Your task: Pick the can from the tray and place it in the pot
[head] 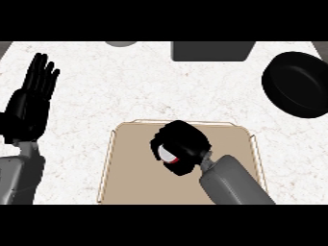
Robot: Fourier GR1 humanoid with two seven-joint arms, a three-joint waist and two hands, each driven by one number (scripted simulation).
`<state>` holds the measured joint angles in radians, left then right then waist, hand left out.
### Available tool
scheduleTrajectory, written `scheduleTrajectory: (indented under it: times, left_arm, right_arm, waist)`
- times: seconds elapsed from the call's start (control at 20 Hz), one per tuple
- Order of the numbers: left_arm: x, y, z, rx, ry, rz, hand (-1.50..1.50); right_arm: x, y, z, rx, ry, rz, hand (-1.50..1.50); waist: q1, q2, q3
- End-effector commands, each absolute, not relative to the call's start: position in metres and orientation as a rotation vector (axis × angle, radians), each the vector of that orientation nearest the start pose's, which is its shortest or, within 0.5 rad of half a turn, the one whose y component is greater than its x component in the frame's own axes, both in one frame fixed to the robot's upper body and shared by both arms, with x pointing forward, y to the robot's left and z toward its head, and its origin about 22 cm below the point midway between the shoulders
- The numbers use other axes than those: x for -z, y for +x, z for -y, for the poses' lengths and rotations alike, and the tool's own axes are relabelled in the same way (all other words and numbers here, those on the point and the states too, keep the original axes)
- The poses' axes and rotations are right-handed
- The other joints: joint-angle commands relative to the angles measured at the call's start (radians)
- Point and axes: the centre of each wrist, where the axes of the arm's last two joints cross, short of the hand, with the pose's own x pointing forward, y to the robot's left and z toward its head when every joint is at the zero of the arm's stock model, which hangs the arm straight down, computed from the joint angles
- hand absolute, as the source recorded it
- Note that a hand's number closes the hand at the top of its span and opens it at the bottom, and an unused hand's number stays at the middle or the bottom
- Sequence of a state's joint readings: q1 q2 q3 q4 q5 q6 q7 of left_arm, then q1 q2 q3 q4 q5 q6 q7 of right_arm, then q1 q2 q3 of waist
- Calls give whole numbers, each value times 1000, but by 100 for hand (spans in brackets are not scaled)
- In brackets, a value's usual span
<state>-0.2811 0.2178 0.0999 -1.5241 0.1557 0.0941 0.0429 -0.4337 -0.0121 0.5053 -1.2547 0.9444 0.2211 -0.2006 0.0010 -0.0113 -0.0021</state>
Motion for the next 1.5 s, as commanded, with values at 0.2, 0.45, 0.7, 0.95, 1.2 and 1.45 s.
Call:
scheduleTrajectory:
  times: [0.2,0.45,0.7,0.95,1.2,1.45]
  left_arm:
    - [-62,314,-261,-41,117,1759,0]
    - [-67,298,-261,-28,110,1746,0]
    - [-96,301,-266,-53,107,1758,0]
    - [-79,303,-281,-72,123,1740,0]
    - [-74,300,-267,-69,138,1749,0]
    - [-75,304,-273,-80,128,1749,0]
  right_arm:
    - [-18,278,63,-1580,-339,1762,150]
    - [-41,248,36,-1565,-504,1676,150]
    - [-75,204,21,-1466,-559,1657,150]
    - [-130,200,42,-1175,-860,1738,150]
    - [-179,206,87,-893,-1043,1793,150]
    - [-205,216,145,-724,-1243,1815,150]
  waist:
    - [-4,12,2]
    - [2,9,2]
    - [0,8,2]
    - [-24,2,1]
    - [-23,5,2]
    - [-18,10,3]
